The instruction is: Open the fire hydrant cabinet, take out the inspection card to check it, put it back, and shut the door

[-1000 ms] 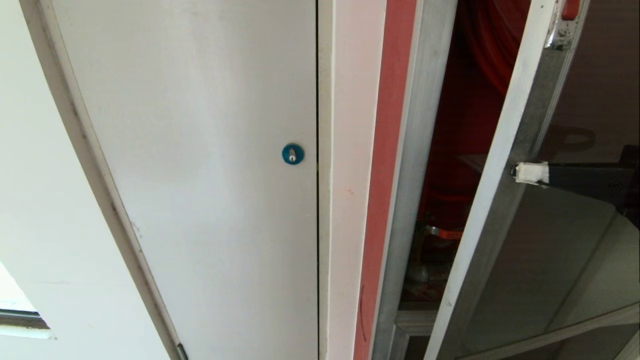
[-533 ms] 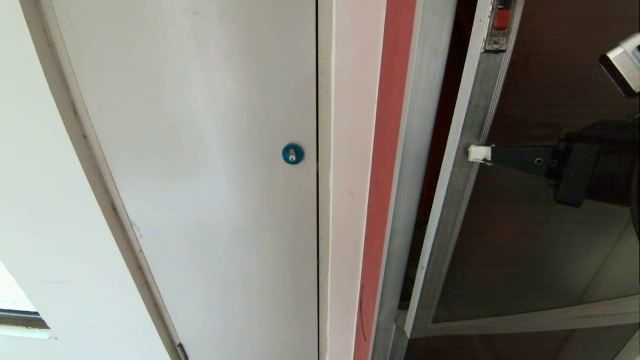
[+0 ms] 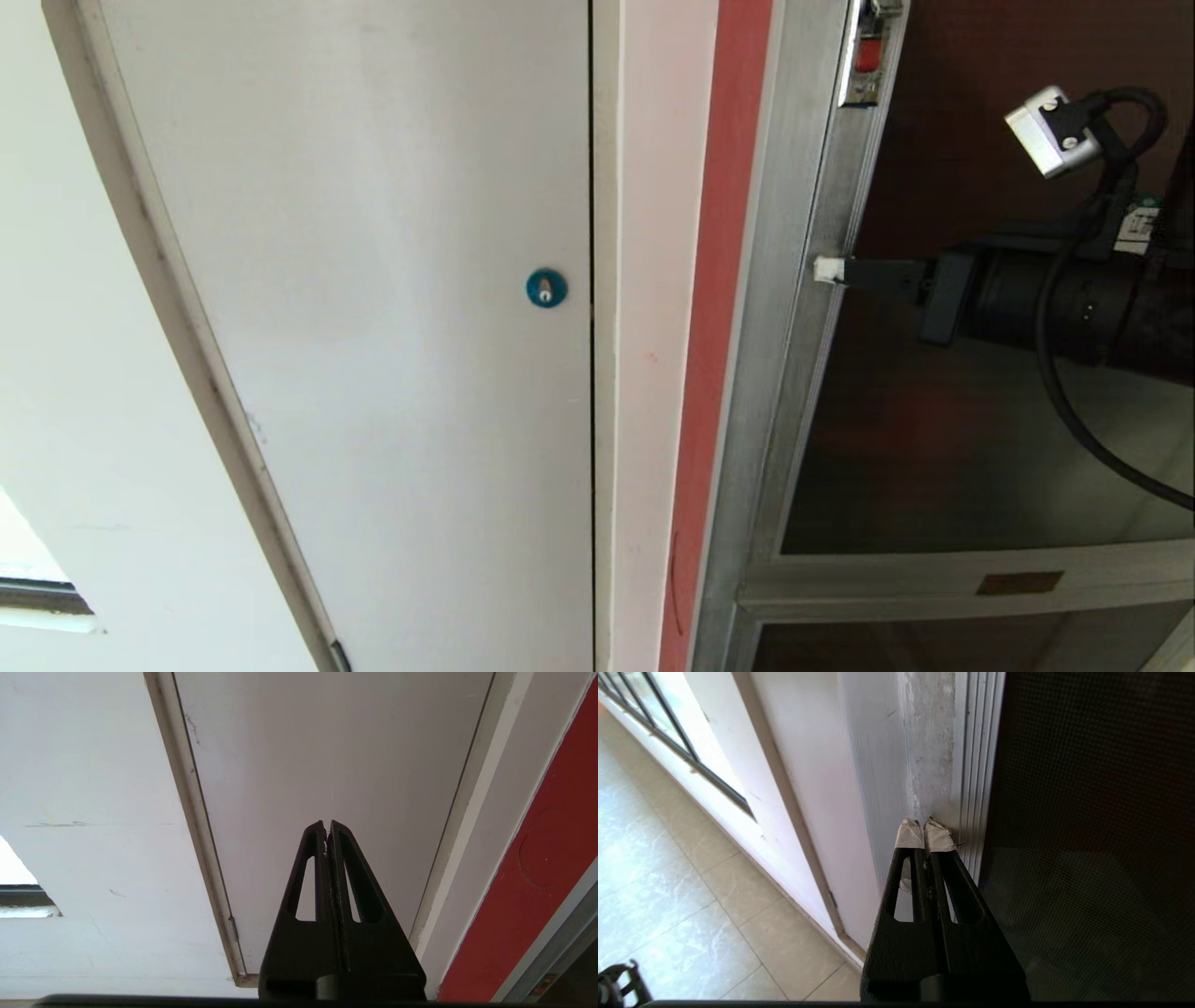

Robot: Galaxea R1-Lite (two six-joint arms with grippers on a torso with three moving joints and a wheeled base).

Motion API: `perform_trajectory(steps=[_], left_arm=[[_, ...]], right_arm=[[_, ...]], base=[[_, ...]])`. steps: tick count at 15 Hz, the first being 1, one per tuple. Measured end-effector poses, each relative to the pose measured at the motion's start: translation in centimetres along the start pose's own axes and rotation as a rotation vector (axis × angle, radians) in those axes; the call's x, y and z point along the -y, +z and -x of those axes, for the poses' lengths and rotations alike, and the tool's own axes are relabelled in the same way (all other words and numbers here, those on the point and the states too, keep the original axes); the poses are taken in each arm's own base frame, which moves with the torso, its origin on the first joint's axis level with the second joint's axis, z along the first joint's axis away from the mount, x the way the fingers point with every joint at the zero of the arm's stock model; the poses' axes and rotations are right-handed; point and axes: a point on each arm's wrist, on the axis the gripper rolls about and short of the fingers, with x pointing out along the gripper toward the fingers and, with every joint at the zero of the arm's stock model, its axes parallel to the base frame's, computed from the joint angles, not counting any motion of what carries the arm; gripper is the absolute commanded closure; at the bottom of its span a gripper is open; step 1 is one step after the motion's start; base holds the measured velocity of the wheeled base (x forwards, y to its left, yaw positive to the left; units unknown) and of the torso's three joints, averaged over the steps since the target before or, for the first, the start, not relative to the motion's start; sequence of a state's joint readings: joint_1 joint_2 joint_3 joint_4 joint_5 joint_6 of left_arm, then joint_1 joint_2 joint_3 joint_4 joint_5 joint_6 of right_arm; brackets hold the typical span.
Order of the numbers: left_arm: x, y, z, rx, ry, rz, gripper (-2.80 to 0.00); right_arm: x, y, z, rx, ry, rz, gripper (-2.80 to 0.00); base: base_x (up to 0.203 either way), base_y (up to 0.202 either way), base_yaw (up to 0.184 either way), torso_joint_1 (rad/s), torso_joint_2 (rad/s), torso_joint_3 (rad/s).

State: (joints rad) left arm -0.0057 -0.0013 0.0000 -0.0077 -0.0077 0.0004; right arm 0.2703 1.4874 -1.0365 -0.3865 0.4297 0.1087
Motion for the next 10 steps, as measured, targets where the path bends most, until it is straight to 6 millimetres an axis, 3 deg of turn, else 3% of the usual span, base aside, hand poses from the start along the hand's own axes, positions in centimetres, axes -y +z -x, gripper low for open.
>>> perform_trajectory(steps=[6,10], left_arm=[[0.00,0.00,0.00,0.000,0.000,0.000,0.00],[0.00,0.00,0.00,0.000,0.000,0.000,0.00]], right_arm=[[0.48,-0.09,-0.25,-0.001,-0.035,0.003,0.00],[-0.01,0.52,0.64,0.022,-0.039,0.014,0.00]], base=[[0.000,0.000,0.000,0.000,0.00,0.000],[0.000,0.000,0.000,0.000,0.00,0.000]])
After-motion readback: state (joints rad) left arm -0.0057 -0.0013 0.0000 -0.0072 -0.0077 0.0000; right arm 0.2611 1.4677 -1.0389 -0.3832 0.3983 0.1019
